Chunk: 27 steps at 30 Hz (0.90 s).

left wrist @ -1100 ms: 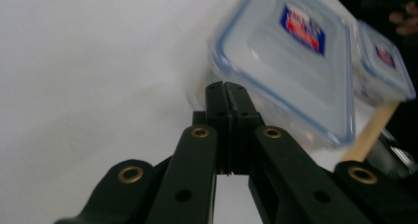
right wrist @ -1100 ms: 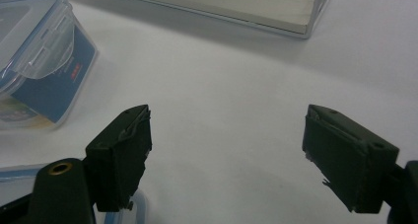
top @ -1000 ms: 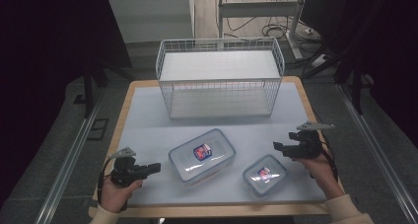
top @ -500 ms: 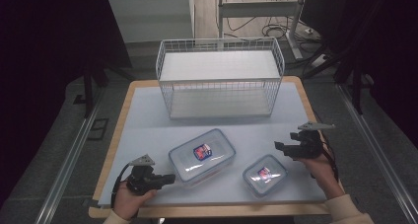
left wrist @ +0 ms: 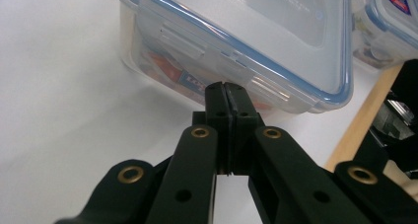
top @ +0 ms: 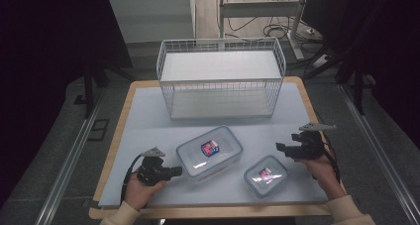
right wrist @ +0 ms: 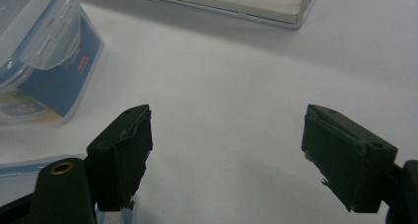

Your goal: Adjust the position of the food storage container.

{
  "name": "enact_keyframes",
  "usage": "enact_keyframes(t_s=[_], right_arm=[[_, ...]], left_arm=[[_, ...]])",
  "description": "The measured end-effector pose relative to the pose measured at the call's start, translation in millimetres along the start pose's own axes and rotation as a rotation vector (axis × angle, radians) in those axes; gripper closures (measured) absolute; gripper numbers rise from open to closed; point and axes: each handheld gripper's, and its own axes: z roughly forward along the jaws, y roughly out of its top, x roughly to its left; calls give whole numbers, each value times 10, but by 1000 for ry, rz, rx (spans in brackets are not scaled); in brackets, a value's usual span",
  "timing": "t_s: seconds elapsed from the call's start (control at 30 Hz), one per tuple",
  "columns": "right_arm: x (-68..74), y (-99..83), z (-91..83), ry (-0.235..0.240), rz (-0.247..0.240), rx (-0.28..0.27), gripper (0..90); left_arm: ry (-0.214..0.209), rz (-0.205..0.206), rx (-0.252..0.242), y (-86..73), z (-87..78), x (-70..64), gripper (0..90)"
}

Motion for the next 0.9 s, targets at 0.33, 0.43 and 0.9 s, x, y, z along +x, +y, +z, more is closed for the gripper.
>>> enact_keyframes(t_s=[0.33,0.43,0.9], right_arm=[[-8,-11,10,-1,1,11,189],[-11,-16,11,0,5,10,189],[-62,-22,-30,-18,15,1,193]], left_arm=[[-13,-2,5,339,315,1,899],[-12,1,4,403,376,3,899],[-91,60,-21,193,140,-293,900]])
